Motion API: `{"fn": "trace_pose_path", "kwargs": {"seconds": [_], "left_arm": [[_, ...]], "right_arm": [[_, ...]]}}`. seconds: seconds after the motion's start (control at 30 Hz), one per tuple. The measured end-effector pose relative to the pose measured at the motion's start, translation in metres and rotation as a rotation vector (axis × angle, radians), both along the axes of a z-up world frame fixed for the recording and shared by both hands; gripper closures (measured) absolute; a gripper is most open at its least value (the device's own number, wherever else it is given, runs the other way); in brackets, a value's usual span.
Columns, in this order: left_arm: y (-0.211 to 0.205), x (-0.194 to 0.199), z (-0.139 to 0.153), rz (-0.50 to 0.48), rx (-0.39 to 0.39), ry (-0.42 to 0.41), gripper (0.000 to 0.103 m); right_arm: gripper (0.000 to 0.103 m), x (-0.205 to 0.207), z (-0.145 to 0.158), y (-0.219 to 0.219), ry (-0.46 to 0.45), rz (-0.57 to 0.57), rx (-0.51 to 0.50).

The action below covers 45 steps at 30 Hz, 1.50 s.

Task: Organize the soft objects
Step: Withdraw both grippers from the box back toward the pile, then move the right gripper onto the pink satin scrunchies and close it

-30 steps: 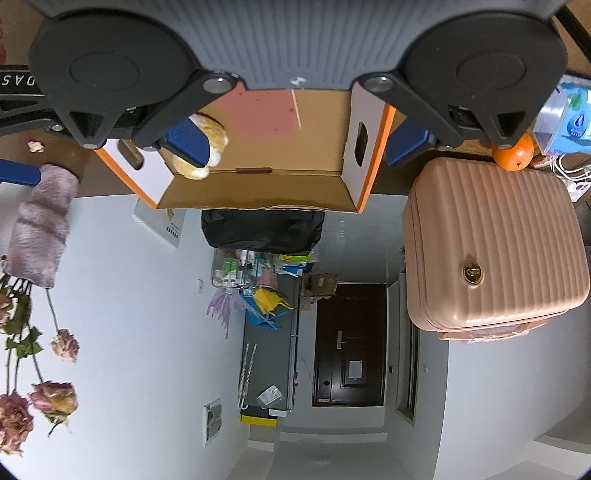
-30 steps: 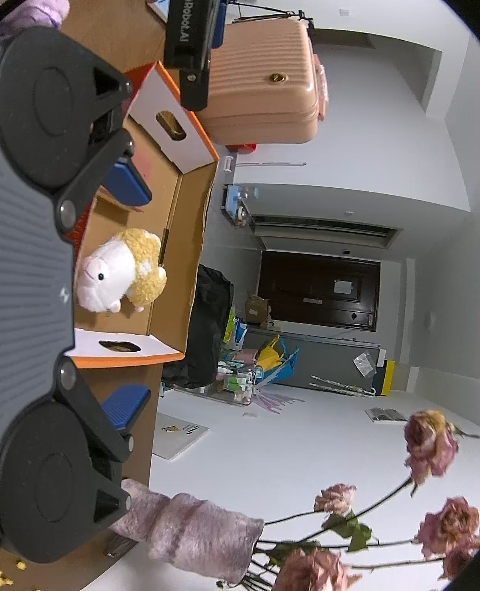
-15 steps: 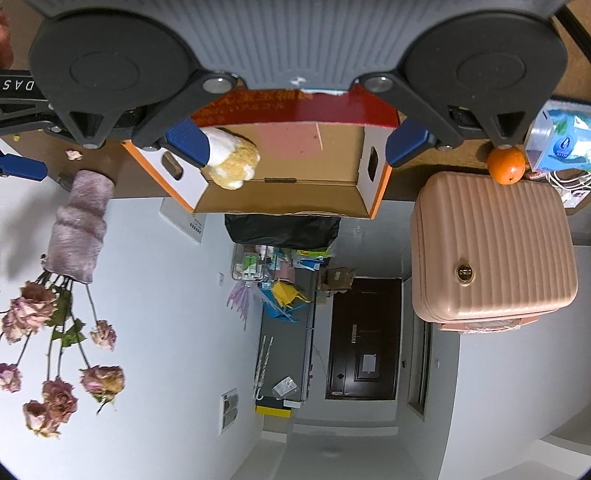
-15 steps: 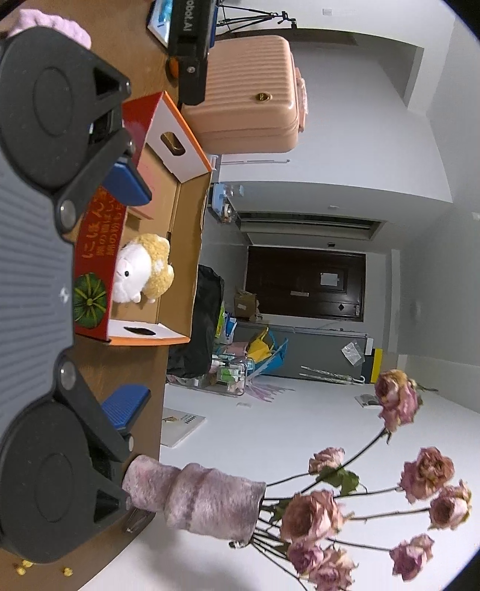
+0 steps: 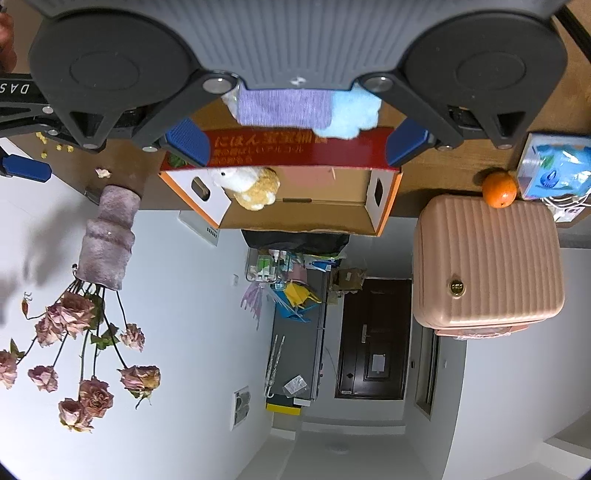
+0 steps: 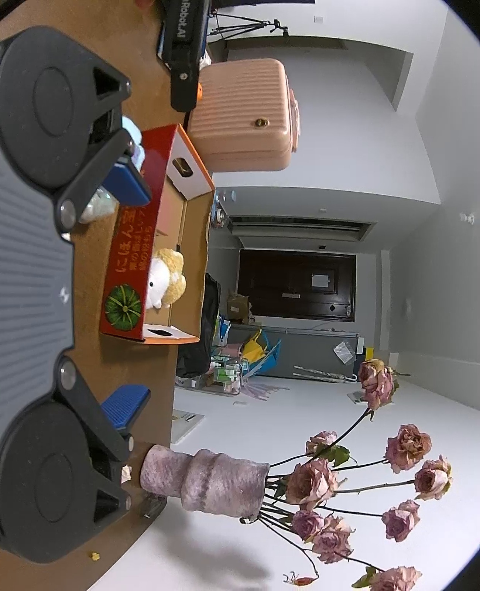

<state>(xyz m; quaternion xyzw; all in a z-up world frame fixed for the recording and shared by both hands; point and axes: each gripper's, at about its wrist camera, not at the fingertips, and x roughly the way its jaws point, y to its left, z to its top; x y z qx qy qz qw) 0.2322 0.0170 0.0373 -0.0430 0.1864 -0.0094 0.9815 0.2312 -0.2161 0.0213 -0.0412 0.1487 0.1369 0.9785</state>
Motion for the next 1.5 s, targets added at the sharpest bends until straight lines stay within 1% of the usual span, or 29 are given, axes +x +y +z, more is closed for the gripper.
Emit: {"fn": "trace_pose_path", "kwargs": {"seconds": [0.4, 0.7, 1.1, 1.27, 1.5], "left_arm": [[0.001, -0.047, -0.011, -0.004, -0.006, 0.010, 0.000], [0.003, -0.080, -0.029, -0.009, -0.004, 0.037, 0.000], [0.008, -0.108, -0.054, -0.017, -0.010, 0.066, 0.000], [0.007, -0.113, -0.055, -0.021, 0.001, 0.048, 0.000], [0.006, -0.112, -0.057, -0.025, 0.016, 0.051, 0.000]], "right_arm": [[0.000, -0.048, -0.017, -0.003, 0.017, 0.001, 0.015], [0.000, -0.074, -0.038, -0.003, 0.049, 0.003, 0.039], [0.000, -0.086, -0.060, 0.006, 0.060, 0.019, 0.041], [0.000, -0.089, -0.063, 0.010, 0.060, 0.031, 0.039], [0.000, -0.087, -0.066, 0.013, 0.066, 0.042, 0.033]]}}
